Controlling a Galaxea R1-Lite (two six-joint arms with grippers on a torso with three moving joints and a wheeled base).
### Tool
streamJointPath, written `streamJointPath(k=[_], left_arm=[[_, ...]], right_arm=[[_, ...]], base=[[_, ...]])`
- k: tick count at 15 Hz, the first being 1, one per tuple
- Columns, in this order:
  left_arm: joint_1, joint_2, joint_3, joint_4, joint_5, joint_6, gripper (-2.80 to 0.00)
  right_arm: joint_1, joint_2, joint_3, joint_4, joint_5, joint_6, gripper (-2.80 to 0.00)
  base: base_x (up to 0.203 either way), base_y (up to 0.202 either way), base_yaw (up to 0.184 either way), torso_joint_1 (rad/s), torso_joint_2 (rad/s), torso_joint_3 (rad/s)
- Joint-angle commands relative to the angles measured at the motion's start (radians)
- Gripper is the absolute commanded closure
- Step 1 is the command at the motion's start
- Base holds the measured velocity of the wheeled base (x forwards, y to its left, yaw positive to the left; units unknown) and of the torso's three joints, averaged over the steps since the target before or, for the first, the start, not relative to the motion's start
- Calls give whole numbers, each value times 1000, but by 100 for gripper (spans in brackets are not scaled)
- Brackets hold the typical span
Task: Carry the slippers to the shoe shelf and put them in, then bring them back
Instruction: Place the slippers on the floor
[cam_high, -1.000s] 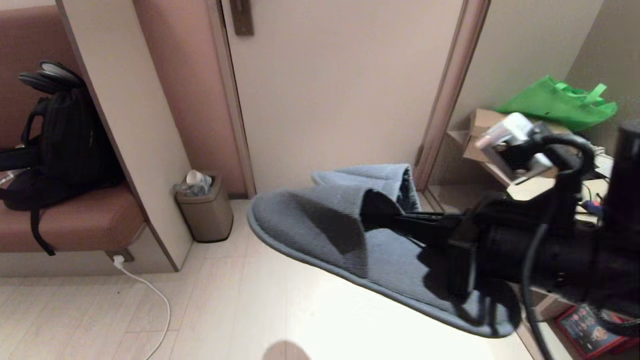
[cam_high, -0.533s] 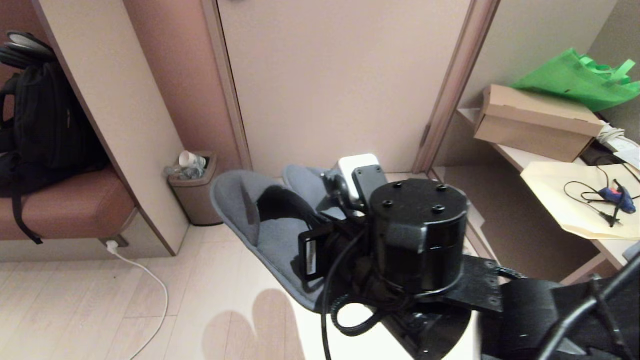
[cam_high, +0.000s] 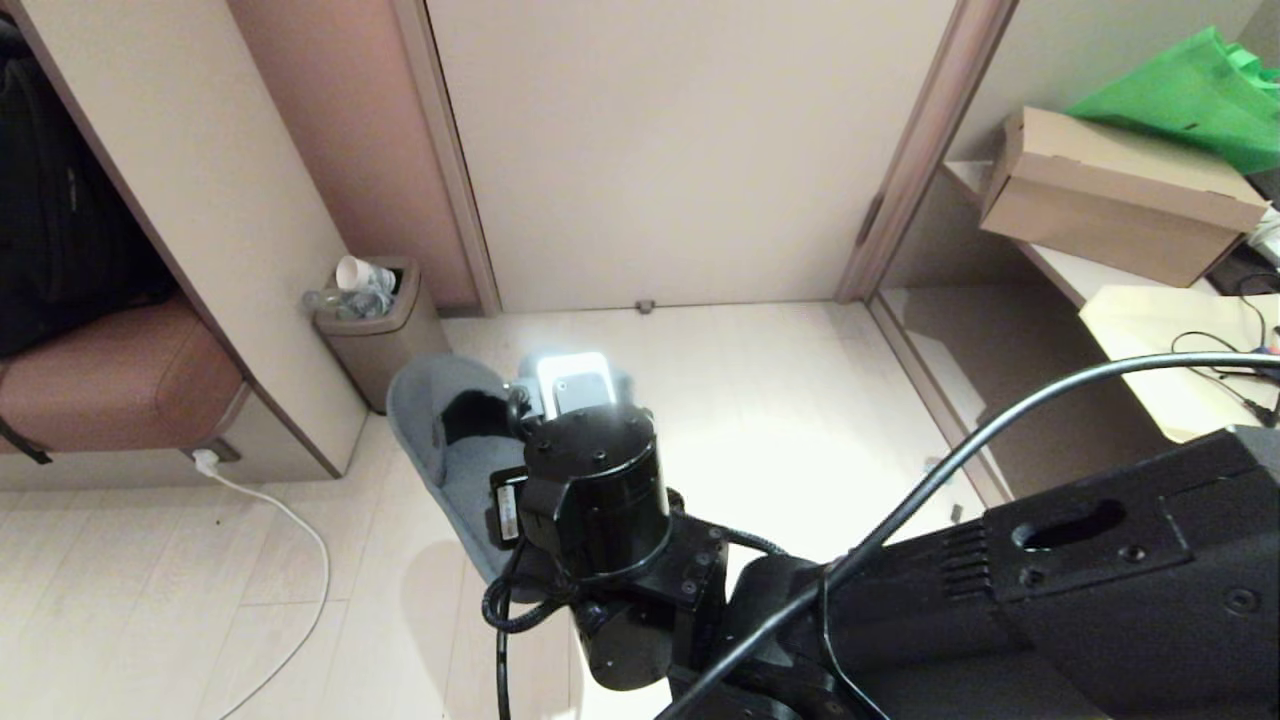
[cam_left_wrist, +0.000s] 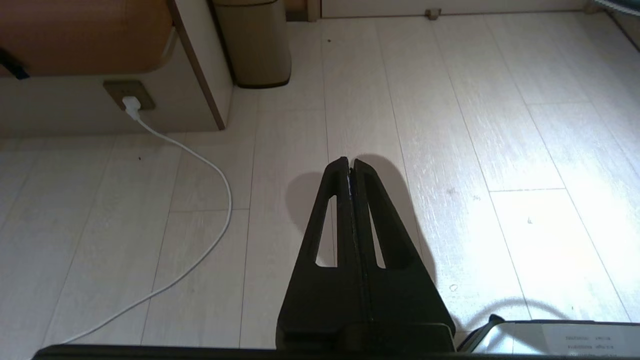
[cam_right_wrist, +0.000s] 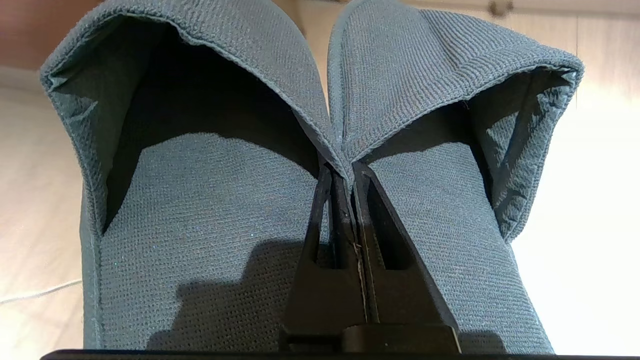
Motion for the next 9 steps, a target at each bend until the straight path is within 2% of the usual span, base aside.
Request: streamJointPath(k=[1,9], left_arm=[[0,1,8,0,0,0,0],[0,1,8,0,0,0,0]], right_arm=[[-25,63,-61,-2,-3,-3,0],[-69,274,-370,4,-35,-110,0]], base=[[0,0,0,2,6,-207],[0,0,0,3,4,-195]])
